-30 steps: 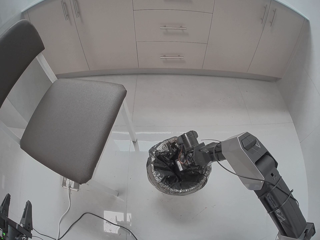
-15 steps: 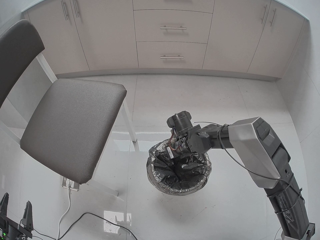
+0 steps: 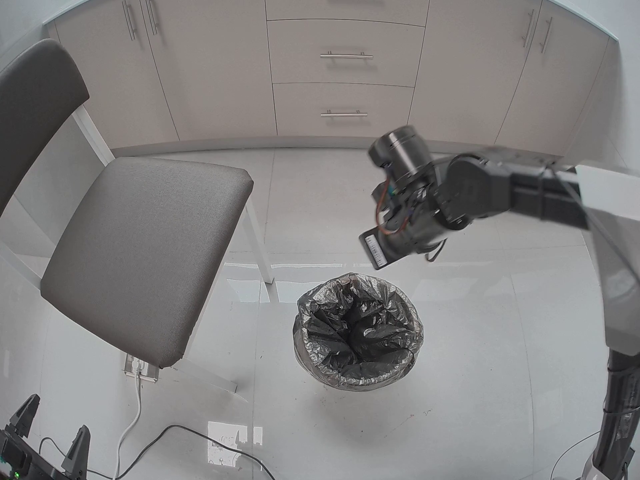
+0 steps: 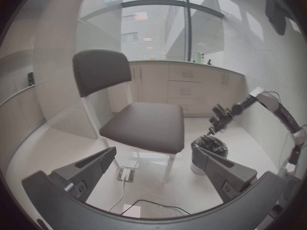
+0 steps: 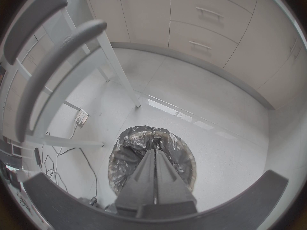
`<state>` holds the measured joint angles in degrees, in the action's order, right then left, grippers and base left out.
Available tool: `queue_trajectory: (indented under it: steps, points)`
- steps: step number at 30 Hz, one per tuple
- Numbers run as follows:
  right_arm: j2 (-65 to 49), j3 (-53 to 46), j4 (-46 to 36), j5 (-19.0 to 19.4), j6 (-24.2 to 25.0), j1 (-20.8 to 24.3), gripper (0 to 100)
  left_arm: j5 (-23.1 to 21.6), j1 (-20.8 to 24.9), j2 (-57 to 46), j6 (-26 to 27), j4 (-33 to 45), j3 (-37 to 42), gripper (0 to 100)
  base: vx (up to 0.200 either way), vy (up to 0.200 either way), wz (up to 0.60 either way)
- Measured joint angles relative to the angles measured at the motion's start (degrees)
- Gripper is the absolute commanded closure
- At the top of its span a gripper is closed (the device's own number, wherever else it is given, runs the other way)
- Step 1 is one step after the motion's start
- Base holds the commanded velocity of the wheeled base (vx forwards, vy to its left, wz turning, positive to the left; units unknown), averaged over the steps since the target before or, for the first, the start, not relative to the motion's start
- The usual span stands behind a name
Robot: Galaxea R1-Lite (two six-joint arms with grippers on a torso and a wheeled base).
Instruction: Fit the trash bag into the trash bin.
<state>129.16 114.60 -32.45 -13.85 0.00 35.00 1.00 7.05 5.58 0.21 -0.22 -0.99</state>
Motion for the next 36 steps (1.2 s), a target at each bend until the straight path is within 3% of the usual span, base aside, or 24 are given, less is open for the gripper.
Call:
queue_trajectory:
  steps: [9, 15, 25, 29, 36]
  points:
    - [-18.4, 0.0, -15.3, -3.3, -3.6, -2.9, 100, -0.4, -0.2, 0.0, 0.0, 0.2, 0.0, 0, 0.0, 0.0, 0.0]
    - [-28.8, 0.0, -22.9, -6.8, -7.3, -3.5, 100, -0.5, -3.8, -0.4, 0.2, 0.2, 0.0, 0, 0.0, 0.0, 0.0]
    - [-43.8, 0.0, -46.8, -7.5, -8.0, -4.1, 100, -0.4, -7.3, -2.8, -0.6, 0.2, 0.0, 0, 0.0, 0.0, 0.0]
    - [-49.9, 0.0, -54.9, -7.4, -4.2, -4.5, 100, -0.4, -7.3, -3.7, -0.3, 0.2, 0.0, 0, 0.0, 0.0, 0.0]
    - [-59.4, 0.0, -55.3, -5.3, 6.7, -7.5, 100, -0.5, -7.0, -4.4, 0.0, 0.2, 0.0, 0, 0.0, 0.0, 0.0]
